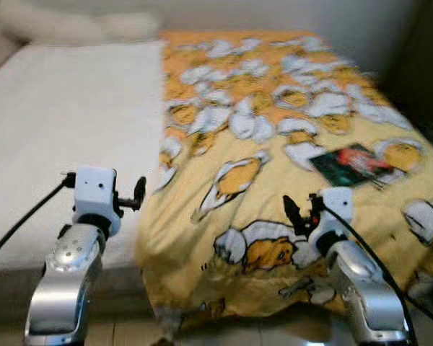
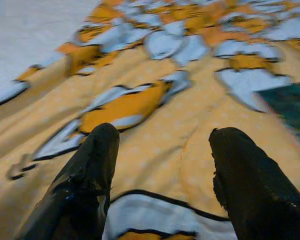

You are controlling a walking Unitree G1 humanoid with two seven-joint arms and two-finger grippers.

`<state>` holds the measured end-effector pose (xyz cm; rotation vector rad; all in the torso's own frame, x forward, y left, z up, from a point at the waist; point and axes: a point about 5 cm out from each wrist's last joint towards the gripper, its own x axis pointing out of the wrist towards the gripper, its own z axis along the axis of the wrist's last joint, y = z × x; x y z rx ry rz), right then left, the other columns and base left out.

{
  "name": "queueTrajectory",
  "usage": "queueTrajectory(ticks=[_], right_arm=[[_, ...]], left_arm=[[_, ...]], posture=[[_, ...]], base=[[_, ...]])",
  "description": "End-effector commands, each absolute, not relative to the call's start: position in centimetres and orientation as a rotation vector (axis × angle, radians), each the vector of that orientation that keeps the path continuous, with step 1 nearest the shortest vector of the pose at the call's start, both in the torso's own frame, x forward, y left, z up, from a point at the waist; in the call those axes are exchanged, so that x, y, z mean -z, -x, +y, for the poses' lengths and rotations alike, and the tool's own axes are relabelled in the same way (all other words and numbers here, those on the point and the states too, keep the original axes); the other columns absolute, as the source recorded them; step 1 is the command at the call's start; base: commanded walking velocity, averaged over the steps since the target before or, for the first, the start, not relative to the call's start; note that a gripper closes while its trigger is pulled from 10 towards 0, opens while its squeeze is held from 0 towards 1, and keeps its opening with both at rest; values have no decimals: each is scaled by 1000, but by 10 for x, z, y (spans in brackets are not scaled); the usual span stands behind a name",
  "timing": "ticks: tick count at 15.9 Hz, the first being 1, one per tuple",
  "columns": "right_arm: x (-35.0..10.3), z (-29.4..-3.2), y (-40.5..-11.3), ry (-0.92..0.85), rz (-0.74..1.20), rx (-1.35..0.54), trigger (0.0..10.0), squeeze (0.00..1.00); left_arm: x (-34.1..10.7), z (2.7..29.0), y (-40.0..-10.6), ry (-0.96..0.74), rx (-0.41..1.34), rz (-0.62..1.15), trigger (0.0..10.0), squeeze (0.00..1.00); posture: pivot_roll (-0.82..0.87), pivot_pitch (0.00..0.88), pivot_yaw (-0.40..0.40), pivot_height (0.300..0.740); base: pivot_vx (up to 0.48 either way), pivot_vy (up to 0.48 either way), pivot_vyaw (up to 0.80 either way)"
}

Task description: Clean up the room

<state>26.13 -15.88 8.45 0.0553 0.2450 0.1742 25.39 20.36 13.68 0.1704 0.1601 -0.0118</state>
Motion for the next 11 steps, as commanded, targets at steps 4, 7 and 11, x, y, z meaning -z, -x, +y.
queueTrajectory(ticks=[4, 7, 11], right_arm=[[-86, -160, -260, -58, 236, -184, 10000, 0], [-84, -162, -258, -61, 242, -180, 10000, 0], [-82, -168, -256, -65, 248, -169, 10000, 0]], left_arm=[[-134, 208, -251, -197, 4, 170, 10000, 608], [-134, 211, -250, -193, -9, 172, 10000, 604], [-129, 212, -247, -211, -5, 184, 10000, 612]], posture=[[-35, 0, -8, 740], [-29, 0, -12, 740], [-34, 0, -17, 740]], base=[[0, -357, 800], [0, -358, 800], [0, -359, 798]])
